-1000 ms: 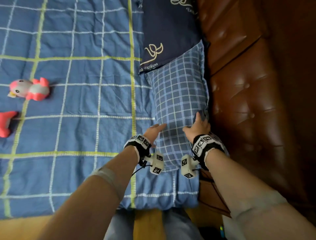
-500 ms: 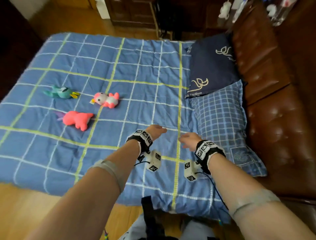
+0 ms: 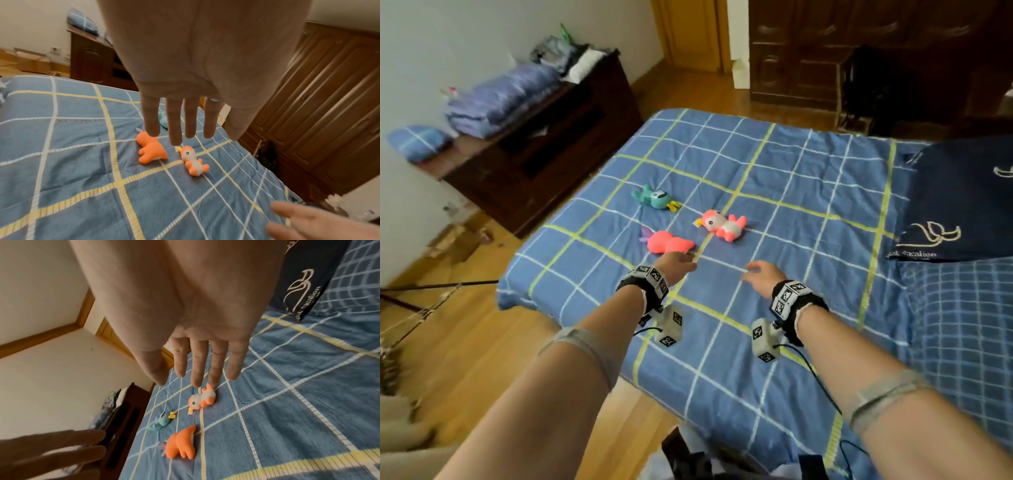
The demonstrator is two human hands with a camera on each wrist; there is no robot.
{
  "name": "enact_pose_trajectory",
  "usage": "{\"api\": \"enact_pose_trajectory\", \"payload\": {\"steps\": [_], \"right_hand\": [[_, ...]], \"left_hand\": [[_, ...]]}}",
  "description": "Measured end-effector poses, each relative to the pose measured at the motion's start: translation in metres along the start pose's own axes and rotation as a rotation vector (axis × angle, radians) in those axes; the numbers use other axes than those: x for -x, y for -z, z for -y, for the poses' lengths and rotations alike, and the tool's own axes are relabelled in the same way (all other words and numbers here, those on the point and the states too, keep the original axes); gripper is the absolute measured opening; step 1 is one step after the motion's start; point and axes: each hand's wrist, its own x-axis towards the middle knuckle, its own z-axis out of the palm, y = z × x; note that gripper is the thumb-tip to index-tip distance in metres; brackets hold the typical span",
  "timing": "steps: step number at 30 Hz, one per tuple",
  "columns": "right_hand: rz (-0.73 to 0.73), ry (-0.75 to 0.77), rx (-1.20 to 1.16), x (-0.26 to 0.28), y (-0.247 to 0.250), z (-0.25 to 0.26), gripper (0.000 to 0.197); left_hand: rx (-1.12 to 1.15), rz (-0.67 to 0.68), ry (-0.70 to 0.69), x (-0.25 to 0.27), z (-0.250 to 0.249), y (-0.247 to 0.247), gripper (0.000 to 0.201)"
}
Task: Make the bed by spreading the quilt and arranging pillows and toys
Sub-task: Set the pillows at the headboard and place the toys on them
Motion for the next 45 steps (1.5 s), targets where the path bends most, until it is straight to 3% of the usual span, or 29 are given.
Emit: {"api": "enact_pose_trajectory", "payload": {"steps": [3, 6, 10, 13, 17, 21, 26, 29, 31, 34, 37, 40, 43, 45], "right_hand": [[0.087, -0.020, 0.085, -0.024, -0.018, 0.018, 0.054], [0.051, -0.054, 0.101, -0.062, -0.032, 0.041, 0.057], [-0.001, -0.104, 0.092, -0.126, -0.061, 0.078, 0.055], [-0.042, -0.158, 0.112, -0.177, -0.084, 0.103, 0.053], [-0.061, -0.226, 0.158, -0.249, -0.110, 0.133, 0.046], [-0.108, -0.235, 0.206, -0.320, -0.129, 0.150, 0.042], [0.081, -0.214, 0.186, -0.410, -0.191, 0.142, 0.078], [0.246, -0.149, 0.368, -0.451, -0.252, 0.125, 0.103], [0.260, -0.089, 0.551, -0.477, -0.287, 0.110, 0.116], [0.231, -0.165, 0.756, -0.508, -0.325, 0.086, 0.113], [0.030, -0.118, 0.931, -0.522, -0.312, 0.084, 0.073], [-0.267, -0.082, 0.948, -0.534, -0.252, 0.091, 0.068], [-0.179, -0.278, 0.961, -0.547, -0.201, 0.088, 0.076], [-0.094, -0.370, 0.856, -0.557, -0.188, 0.075, 0.089]], "left_hand": [[-0.010, -0.024, 0.005, 0.000, 0.007, 0.036, 0.041], [-0.015, -0.065, 0.050, -0.023, 0.020, 0.071, 0.036], [-0.008, -0.100, 0.101, -0.108, 0.053, 0.116, 0.047], [-0.086, -0.047, 0.127, -0.184, 0.072, 0.140, 0.056], [-0.095, 0.013, 0.094, -0.265, 0.087, 0.173, 0.044], [-0.097, 0.077, 0.085, -0.338, 0.105, 0.182, 0.045], [-0.067, 0.053, 0.142, -0.438, 0.139, 0.165, 0.057], [-0.096, 0.010, 0.119, -0.501, 0.156, 0.164, 0.061], [-0.146, -0.016, 0.078, -0.540, 0.163, 0.166, 0.065], [-0.278, -0.053, 0.017, -0.591, 0.174, 0.167, 0.068], [-0.521, -0.167, -0.060, -0.633, 0.173, 0.177, 0.069], [-0.582, -0.154, -0.055, -0.666, 0.159, 0.179, 0.086], [-0.445, -0.019, 0.017, -0.684, 0.143, 0.172, 0.110], [-0.361, 0.020, 0.082, -0.692, 0.141, 0.163, 0.098]]}}
